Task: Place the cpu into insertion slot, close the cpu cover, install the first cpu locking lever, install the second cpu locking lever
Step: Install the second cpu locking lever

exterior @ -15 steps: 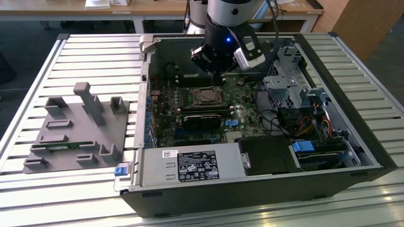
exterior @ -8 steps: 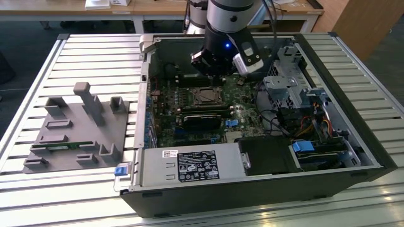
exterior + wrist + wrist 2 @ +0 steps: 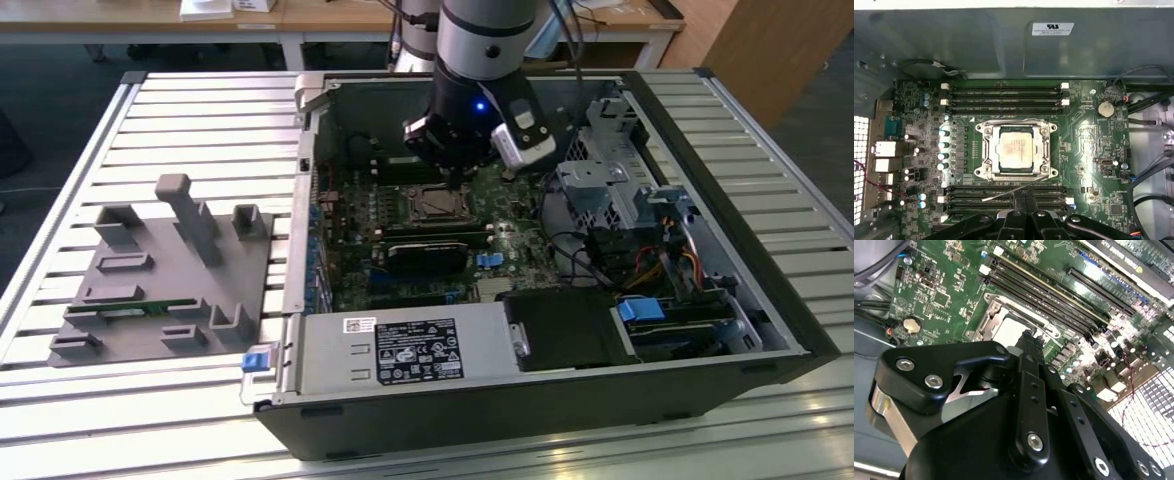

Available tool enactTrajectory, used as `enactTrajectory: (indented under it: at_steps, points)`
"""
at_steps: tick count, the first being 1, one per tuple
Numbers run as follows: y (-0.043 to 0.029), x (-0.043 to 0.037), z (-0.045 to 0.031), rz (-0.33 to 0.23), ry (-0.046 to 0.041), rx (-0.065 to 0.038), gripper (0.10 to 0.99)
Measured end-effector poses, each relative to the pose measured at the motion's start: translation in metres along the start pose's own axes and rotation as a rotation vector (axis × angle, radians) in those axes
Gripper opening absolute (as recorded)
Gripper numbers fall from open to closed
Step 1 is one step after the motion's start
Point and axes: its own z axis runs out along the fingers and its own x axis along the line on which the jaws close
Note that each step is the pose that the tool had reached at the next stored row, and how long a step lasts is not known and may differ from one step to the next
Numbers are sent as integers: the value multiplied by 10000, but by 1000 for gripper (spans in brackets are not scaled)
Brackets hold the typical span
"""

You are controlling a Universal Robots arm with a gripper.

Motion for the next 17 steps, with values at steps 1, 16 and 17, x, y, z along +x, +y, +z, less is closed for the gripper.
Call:
enactTrajectory:
  at_steps: [1, 16, 17]
  points:
    - [-2, 0, 13, 0, 0, 1, 106]
    - [-27, 12, 171, -37, 6, -16, 106]
    - [-28, 23, 180, -51, 8, -20, 106]
